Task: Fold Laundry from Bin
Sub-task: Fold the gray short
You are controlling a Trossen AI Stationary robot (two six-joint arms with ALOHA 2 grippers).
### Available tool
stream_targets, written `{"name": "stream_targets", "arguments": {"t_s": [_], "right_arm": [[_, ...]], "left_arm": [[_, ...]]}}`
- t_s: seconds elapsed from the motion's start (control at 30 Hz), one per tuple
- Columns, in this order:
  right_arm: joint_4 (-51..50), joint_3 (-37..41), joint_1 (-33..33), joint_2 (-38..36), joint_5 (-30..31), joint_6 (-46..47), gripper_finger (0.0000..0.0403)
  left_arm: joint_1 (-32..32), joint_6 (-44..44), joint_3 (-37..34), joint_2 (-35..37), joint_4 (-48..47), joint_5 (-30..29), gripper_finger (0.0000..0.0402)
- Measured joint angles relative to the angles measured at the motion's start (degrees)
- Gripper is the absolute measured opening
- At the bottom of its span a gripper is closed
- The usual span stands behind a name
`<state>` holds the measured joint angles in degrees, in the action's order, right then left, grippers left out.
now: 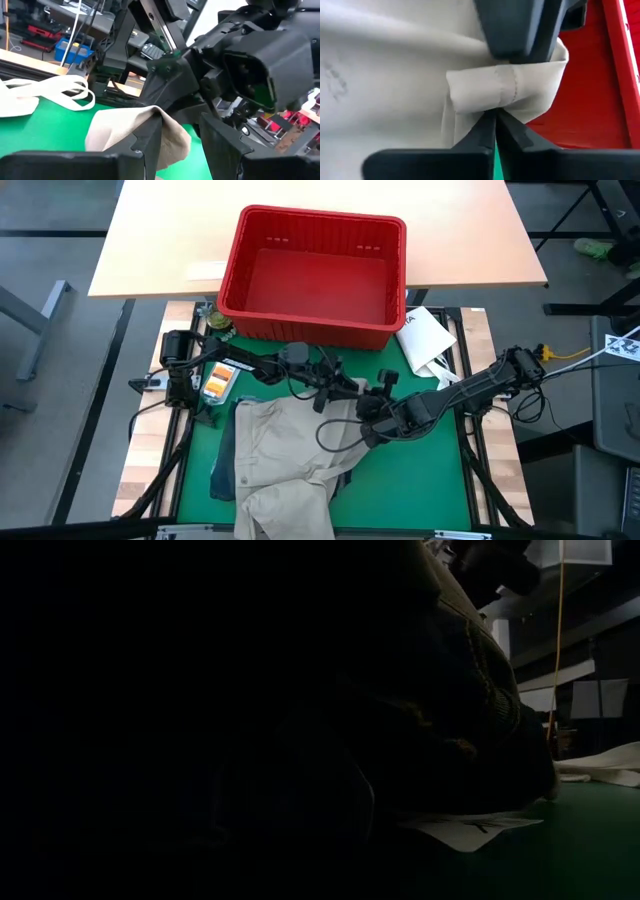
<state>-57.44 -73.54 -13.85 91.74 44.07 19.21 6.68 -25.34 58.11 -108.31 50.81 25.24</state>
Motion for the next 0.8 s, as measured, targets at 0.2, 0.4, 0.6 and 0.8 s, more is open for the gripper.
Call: {"name": "stream_targets", "arguments": {"t_s": [0.2, 0.4, 0.6, 0.8], "right_arm": [[-6.7, 0.0, 0.1, 0.0, 0.0, 2.4, 0.0014], [-18.5, 0.0, 0.1, 0.0, 0.0, 9.4, 0.0011], [-24.8, 0.0, 0.0, 0.0, -2.0, 13.6, 0.0006], [-21.9, 0.0, 0.0, -0.1, -8.8, 10.7, 0.0008]], "left_arm": [[0.9, 2.4, 0.0, 1.0, 0.3, 1.3, 0.0128], [2.0, 7.5, 0.0, 1.2, 0.2, 6.7, 0.0128], [2.4, 9.4, -0.1, 2.7, -0.1, 8.6, 0.0128], [4.1, 9.5, 0.0, 10.9, -8.9, 14.6, 0.0128]]}}
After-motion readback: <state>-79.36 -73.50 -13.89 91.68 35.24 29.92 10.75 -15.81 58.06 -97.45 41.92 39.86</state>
